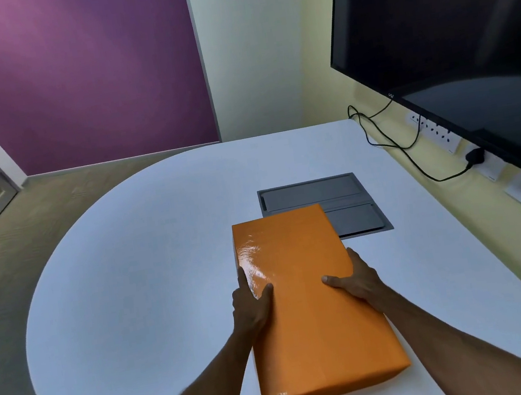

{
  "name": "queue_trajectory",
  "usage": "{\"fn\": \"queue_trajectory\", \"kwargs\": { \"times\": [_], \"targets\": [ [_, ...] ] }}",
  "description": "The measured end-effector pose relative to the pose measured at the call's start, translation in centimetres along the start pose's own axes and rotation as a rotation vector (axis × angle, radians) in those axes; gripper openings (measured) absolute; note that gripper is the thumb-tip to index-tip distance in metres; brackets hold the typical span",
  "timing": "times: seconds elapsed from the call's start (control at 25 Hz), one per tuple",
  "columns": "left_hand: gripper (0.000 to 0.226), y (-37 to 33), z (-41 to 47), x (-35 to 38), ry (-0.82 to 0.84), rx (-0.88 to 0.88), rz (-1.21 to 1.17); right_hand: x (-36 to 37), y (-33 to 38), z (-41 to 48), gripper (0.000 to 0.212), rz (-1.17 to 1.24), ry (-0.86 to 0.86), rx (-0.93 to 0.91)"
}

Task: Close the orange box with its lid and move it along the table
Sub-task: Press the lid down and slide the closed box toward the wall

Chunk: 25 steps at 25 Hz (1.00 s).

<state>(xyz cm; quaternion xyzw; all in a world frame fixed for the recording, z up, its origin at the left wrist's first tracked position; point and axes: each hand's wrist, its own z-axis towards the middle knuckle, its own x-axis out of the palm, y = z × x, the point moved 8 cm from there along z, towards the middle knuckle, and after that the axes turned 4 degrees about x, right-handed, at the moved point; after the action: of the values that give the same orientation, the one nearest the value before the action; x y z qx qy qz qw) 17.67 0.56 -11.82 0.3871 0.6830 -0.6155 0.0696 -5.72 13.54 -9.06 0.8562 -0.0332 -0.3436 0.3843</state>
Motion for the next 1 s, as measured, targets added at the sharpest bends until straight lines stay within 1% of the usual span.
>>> {"fn": "queue_trajectory", "kwargs": {
  "times": [0.28,0.48,0.6,0.84,1.0],
  "targets": [
    [0.081,-1.3,0.3,-1.5,0.018,0.024,-0.072,-0.5,1.4,-1.1,0.106,0.087,-0.018,0.005],
    [0.081,-5.2,1.2,-1.6,0.05,0.111,-0.072,-3.2,1.6,-1.6,0.099,0.184,-0.075,-0.011],
    [0.081,-8.0,1.6,-0.5,0.064,0.148,-0.068,-5.7,1.1,-1.3,0.101,0.225,-0.096,-0.008],
    [0.085,-13.2,1.2,5.5,0.083,0.15,-0.113,-12.7,-2.0,0.5,0.106,0.209,-0.142,-0.022],
    [0.087,-16.5,-0.1,11.0,0.101,0.136,-0.143,-17.6,-5.8,1.9,0.107,0.195,-0.114,-0.001]
  ]
}}
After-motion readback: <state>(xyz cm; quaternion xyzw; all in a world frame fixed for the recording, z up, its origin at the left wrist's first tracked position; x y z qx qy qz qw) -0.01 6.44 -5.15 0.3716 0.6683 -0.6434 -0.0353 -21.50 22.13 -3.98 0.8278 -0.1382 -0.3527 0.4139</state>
